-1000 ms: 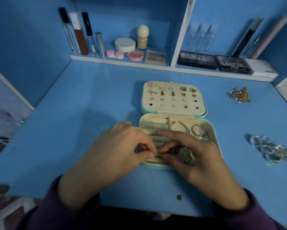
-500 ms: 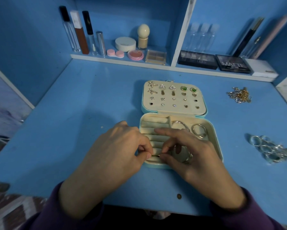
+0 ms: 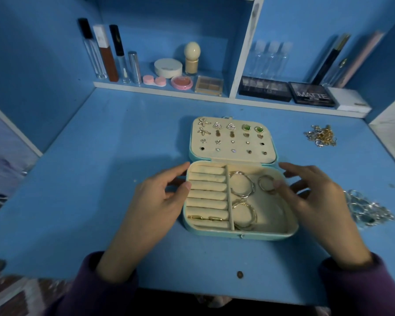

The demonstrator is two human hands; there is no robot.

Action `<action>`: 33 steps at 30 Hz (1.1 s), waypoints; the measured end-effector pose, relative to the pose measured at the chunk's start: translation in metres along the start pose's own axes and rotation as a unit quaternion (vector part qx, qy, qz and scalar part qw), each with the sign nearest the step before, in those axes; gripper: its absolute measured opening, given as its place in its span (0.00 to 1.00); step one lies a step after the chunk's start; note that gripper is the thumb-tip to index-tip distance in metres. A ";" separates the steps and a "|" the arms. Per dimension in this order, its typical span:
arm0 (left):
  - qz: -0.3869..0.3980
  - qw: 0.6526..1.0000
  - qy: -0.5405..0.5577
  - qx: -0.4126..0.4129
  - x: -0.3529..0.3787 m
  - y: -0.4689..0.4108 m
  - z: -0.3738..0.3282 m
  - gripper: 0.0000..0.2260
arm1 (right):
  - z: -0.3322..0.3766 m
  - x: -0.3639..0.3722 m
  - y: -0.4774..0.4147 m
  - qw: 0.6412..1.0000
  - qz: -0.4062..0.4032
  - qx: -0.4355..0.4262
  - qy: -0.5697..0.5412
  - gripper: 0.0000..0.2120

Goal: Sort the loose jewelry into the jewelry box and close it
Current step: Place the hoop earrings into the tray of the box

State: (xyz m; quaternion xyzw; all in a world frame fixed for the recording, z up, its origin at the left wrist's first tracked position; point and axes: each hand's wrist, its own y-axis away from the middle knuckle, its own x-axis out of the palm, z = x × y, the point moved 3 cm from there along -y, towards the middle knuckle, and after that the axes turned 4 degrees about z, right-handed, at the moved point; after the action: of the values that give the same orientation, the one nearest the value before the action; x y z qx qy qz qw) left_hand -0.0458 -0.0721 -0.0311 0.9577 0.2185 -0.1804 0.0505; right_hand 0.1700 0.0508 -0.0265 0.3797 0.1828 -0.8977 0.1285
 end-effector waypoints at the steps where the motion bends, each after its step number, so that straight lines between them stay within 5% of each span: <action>1: -0.005 1.000 -0.006 0.004 0.001 0.000 0.000 0.17 | -0.001 0.001 0.000 1.000 0.009 0.011 -0.012 0.13; 23: -0.019 0.998 -0.043 0.030 0.013 -0.050 -0.013 0.11 | -0.024 -0.014 -0.032 0.992 0.003 0.069 -0.101 0.07; 33: -0.070 0.997 -0.034 0.019 0.032 -0.111 -0.011 0.16 | -0.033 0.005 -0.078 0.983 0.020 0.110 -0.146 0.15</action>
State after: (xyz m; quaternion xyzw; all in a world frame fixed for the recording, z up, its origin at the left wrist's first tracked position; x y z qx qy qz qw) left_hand -0.0637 0.0427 -0.0342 0.9343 0.2792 -0.2201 0.0267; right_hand 0.1585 0.1343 -0.0334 0.2604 0.0547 -0.9553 0.1291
